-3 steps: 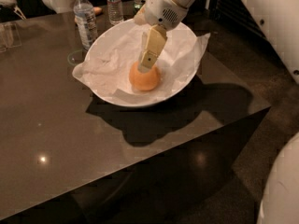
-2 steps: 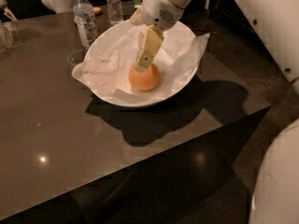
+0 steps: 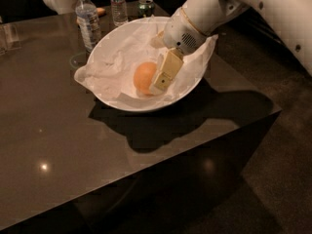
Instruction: Pick orange from white bowl
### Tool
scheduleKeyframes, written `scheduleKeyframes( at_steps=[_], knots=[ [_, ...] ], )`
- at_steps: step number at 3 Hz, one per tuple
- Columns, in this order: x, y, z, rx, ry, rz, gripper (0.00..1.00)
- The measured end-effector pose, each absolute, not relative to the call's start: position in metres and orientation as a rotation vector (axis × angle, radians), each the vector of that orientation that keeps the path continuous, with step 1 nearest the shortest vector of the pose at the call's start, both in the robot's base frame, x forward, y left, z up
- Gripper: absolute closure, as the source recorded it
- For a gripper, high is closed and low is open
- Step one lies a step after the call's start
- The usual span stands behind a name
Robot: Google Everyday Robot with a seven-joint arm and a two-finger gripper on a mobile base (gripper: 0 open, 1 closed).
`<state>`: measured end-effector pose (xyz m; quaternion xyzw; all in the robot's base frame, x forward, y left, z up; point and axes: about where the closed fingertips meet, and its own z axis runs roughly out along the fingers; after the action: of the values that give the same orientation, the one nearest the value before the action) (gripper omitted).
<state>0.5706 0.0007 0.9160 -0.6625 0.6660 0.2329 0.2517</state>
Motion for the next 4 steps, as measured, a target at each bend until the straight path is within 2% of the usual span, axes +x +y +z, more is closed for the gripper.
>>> scheduleKeyframes(
  at_steps=[2,3,4],
  knots=[
    [0.566,-0.014,0.884,-1.75,1.885,0.724,0.01],
    [0.584,-0.011,0.887,-1.785,1.878,0.709,0.12],
    [0.598,-0.008,0.892,-1.809,1.873,0.699,0.1]
  ],
)
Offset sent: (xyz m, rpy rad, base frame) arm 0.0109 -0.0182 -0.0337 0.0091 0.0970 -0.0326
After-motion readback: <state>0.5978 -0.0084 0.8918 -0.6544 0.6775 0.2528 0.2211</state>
